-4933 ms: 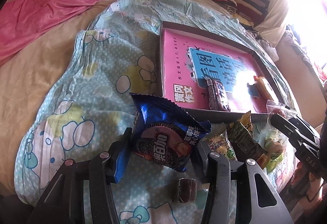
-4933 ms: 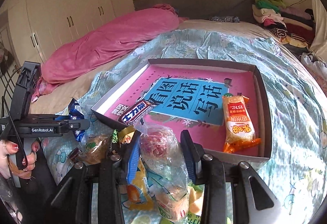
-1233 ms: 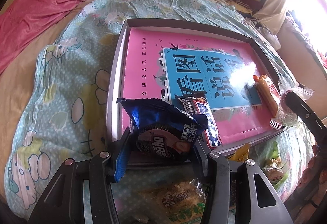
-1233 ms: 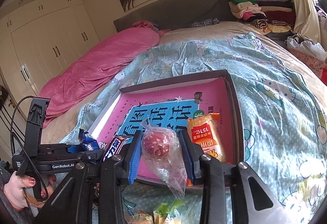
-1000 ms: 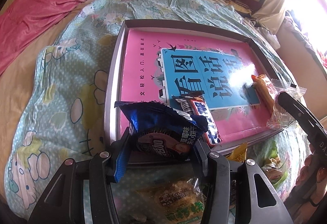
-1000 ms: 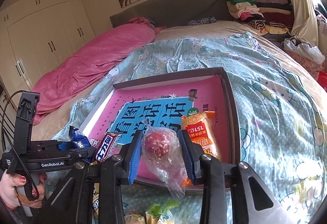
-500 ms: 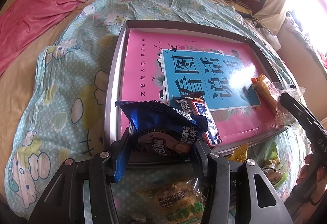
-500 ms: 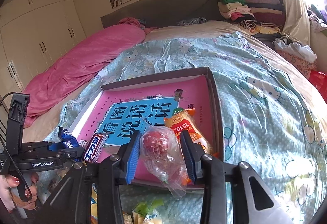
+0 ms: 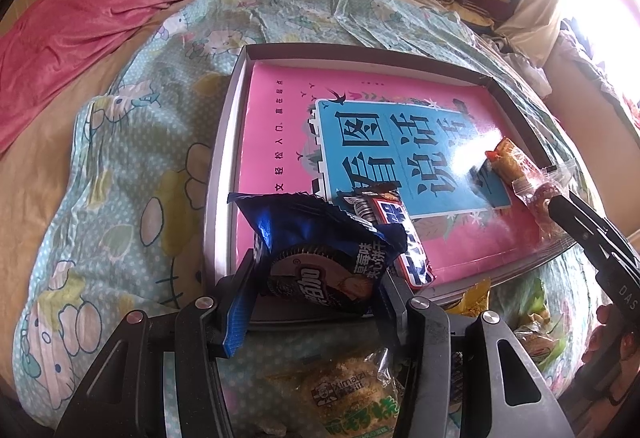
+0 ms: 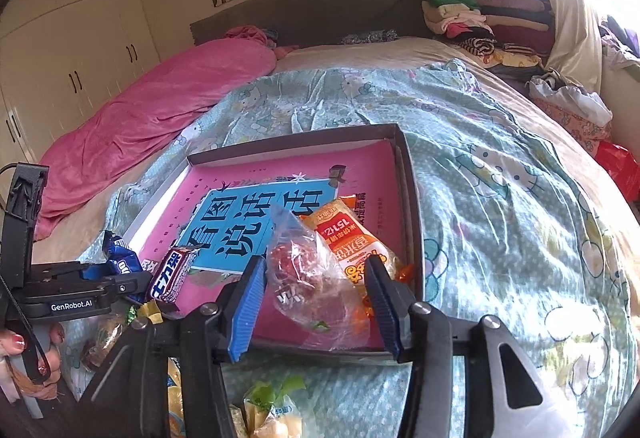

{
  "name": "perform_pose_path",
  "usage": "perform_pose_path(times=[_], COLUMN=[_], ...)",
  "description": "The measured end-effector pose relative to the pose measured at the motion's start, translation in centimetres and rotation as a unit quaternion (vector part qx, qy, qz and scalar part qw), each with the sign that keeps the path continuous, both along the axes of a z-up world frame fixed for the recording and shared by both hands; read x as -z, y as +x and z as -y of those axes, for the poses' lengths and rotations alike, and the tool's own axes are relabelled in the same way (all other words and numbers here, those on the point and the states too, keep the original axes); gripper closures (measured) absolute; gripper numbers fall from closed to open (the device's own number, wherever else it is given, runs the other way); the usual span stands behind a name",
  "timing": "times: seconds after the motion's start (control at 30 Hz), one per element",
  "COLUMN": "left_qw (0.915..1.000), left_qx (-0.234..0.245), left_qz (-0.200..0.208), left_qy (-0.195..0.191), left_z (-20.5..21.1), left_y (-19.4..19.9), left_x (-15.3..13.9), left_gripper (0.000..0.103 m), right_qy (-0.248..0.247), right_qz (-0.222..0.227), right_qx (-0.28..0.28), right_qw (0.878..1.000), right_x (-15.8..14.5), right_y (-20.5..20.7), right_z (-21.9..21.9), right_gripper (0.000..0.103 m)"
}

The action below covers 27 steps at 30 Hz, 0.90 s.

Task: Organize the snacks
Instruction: 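Carry the cookie pack over the pink box with left while right carries the bag, then release the cookie pack into the box with left while right releases the clear bag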

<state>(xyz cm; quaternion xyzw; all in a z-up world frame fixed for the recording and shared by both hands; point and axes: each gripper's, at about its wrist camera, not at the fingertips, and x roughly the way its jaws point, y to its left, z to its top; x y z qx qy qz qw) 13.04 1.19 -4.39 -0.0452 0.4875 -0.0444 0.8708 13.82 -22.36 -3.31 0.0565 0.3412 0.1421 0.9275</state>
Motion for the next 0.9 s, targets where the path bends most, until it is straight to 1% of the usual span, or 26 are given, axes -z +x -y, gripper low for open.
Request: perform_pose_path(times=[0.23, 0.47, 0.67, 0.9], left_qw=[1.0, 0.9999, 0.9998, 0.9995], left_qx=[0.0, 0.001, 0.0, 0.004], left_qz=[0.001, 0.001, 0.002, 0.009], left_qy=[-0.01, -0.012, -0.021, -0.028], left_z=[-0.3, -0.4, -0.5, -0.5], left_y=[0.1, 0.2, 0.2, 0.0], left_x=[-0.1, -0.2, -0.2, -0.6], left_gripper=[0.049, 0.049, 0.047, 0.042], right_qy=[0.005, 0.001, 0.001, 0.0], right_qz=[-0.005, 0.008, 0.007, 0.008], right_qx=[0.019, 0.004, 0.0, 0.0], right_qw=[1.0, 1.0, 1.0, 1.0], right_x=[0.0, -0.6, -0.6, -0.6], right_y=[-0.2, -0.7, -0.7, -0.7], right_z=[1.0, 0.3, 0.1, -0.1], right_gripper=[0.05, 0.049, 0.048, 0.048])
